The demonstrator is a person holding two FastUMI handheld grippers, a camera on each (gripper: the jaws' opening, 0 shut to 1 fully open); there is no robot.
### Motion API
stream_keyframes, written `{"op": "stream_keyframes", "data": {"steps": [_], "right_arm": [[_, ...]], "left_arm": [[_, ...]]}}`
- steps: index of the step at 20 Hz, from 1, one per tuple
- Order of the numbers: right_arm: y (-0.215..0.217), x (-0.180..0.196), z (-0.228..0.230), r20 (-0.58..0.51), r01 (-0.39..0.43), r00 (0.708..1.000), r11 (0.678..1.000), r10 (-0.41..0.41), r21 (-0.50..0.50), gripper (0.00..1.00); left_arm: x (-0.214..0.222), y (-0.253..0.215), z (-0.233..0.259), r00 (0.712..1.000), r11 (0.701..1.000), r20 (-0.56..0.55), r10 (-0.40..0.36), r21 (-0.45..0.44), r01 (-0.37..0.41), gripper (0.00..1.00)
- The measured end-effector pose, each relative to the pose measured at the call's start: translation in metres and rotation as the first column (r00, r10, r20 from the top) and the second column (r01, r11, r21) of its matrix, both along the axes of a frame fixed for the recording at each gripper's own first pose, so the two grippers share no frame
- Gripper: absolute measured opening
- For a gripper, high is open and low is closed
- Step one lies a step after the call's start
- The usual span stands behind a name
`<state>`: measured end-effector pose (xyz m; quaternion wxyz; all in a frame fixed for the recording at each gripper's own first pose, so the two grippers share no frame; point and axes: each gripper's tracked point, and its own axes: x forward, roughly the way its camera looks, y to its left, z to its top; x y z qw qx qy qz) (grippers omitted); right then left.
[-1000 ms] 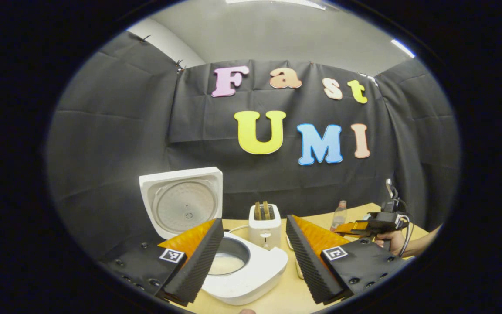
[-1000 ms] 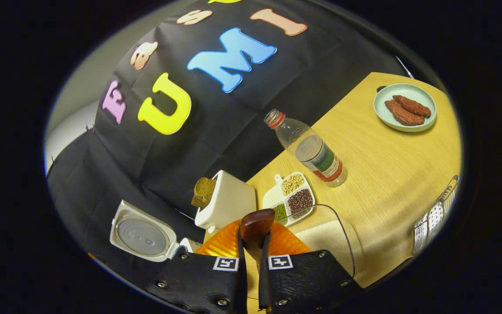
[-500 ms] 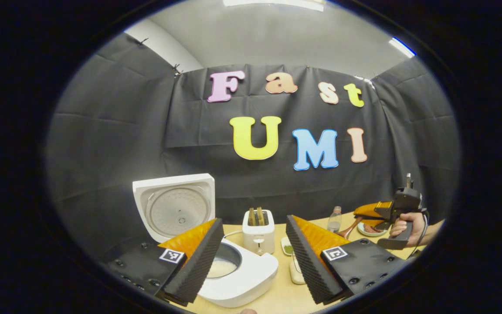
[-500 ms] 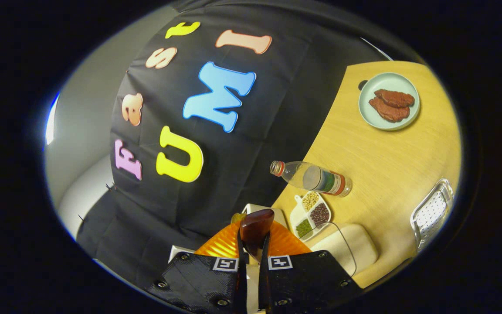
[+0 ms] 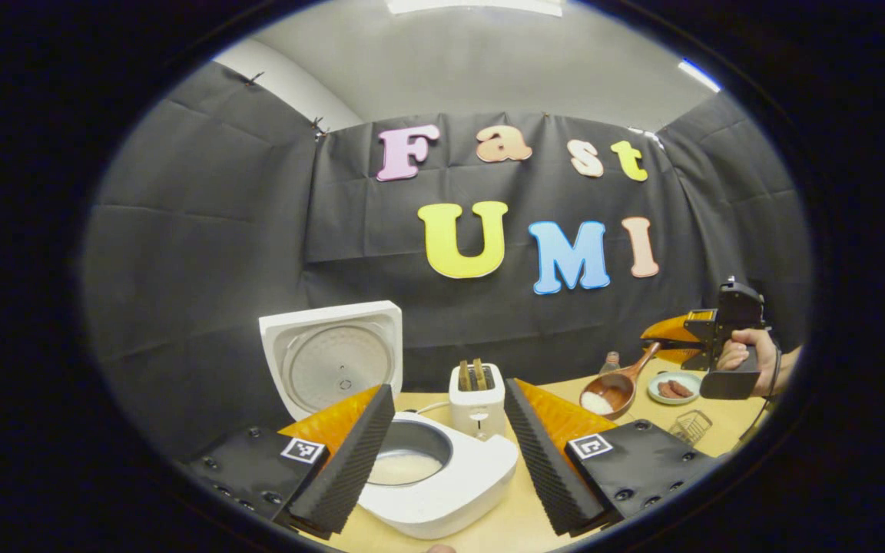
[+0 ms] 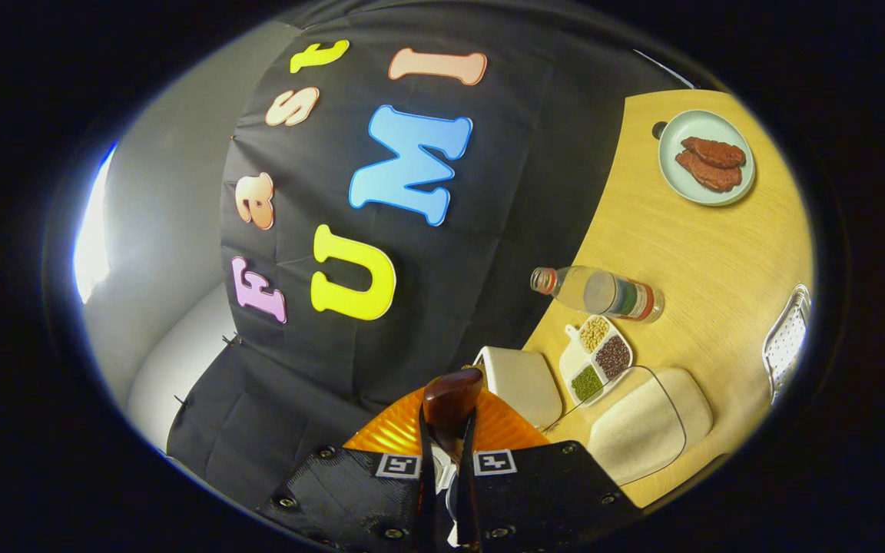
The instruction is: Close the left gripper, press the button to open the rice cooker; take a wooden spoon from the chopstick holder with the right hand, scoop a spoonful of rice and pour it into the rice cooker, then put the wooden spoon back into the chopstick holder.
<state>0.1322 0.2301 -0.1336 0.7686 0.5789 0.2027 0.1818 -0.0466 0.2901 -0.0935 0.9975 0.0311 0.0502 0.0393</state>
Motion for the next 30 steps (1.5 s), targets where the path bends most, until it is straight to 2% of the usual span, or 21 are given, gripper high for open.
{"op": "stream_keyframes", "data": {"steps": [1, 2, 6, 7, 9, 10, 11, 13, 18, 21, 22, 25, 26, 29, 30], "right_arm": [[0.007, -0.002, 0.005, 0.007, -0.012, 1.0, 1.0, 0.012, 0.001, 0.1], [0.014, -0.003, 0.009, 0.011, -0.028, 1.0, 1.0, 0.028, 0.001, 0.1], [0.049, -0.007, 0.025, 0.04, -0.101, 0.994, 0.995, 0.102, -0.028, 0.1], [0.059, -0.008, 0.03, 0.049, -0.119, 0.992, 0.992, 0.12, -0.035, 0.1], [0.078, -0.005, 0.036, 0.065, -0.147, 0.987, 0.988, 0.149, -0.041, 0.1], [0.087, -0.004, 0.04, 0.07, -0.162, 0.984, 0.986, 0.164, -0.041, 0.11], [0.094, -0.004, 0.042, 0.071, -0.169, 0.983, 0.985, 0.172, -0.042, 0.1], [0.109, 0.0, 0.045, 0.076, -0.187, 0.979, 0.981, 0.191, -0.051, 0.1], [0.151, 0.007, 0.046, 0.083, -0.246, 0.965, 0.967, 0.251, -0.067, 0.1], [0.183, 0.01, 0.049, 0.099, -0.287, 0.95, 0.952, 0.297, -0.104, 0.1], [0.194, 0.011, 0.049, 0.103, -0.298, 0.945, 0.947, 0.311, -0.121, 0.1], [0.226, 0.012, 0.052, 0.131, -0.334, 0.925, 0.927, 0.357, -0.172, 0.1], [0.237, 0.013, 0.053, 0.139, -0.344, 0.918, 0.919, 0.372, -0.191, 0.1], [0.269, 0.016, 0.048, 0.145, -0.376, 0.898, 0.895, 0.416, -0.24, 0.1], [0.279, 0.018, 0.044, 0.146, -0.384, 0.891, 0.885, 0.43, -0.263, 0.1]], "left_arm": [[-0.002, 0.004, -0.002, 1.0, 1.0, -0.003, 0.006, -0.006, -0.006, 0.99], [-0.005, 0.01, -0.005, 1.0, 1.0, -0.008, 0.017, -0.011, -0.017, 0.96], [-0.017, 0.029, -0.009, 0.998, 0.998, -0.01, 0.066, -0.016, -0.066, 0.96], [-0.019, 0.035, -0.008, 0.997, 0.996, -0.003, 0.081, -0.022, -0.081, 0.99], [-0.023, 0.037, -0.014, 0.997, 0.995, -0.007, 0.083, -0.047, -0.083, 0.96], [-0.025, 0.04, -0.017, 0.997, 0.995, -0.01, 0.083, -0.055, -0.083, 0.99], [-0.026, 0.042, -0.019, 0.996, 0.995, -0.011, 0.084, -0.057, -0.084, 0.96], [-0.027, 0.047, -0.022, 0.996, 0.995, -0.015, 0.083, -0.056, -0.083, 0.99], [-0.031, 0.055, -0.04, 0.996, 0.996, -0.04, 0.077, -0.05, -0.079, 0.99], [-0.035, 0.058, -0.047, 0.996, 0.996, -0.049, 0.071, -0.056, -0.074, 0.96], [-0.037, 0.058, -0.049, 0.996, 0.996, -0.051, 0.071, -0.056, -0.073, 1.0], [-0.041, 0.058, -0.054, 0.996, 0.996, -0.06, 0.065, -0.057, -0.069, 1.0], [-0.044, 0.058, -0.056, 0.995, 0.996, -0.067, 0.068, -0.058, -0.072, 0.96], [-0.049, 0.058, -0.058, 0.995, 0.996, -0.07, 0.067, -0.062, -0.071, 0.96], [-0.048, 0.059, -0.06, 0.995, 0.996, -0.073, 0.065, -0.059, -0.069, 0.99]]}}
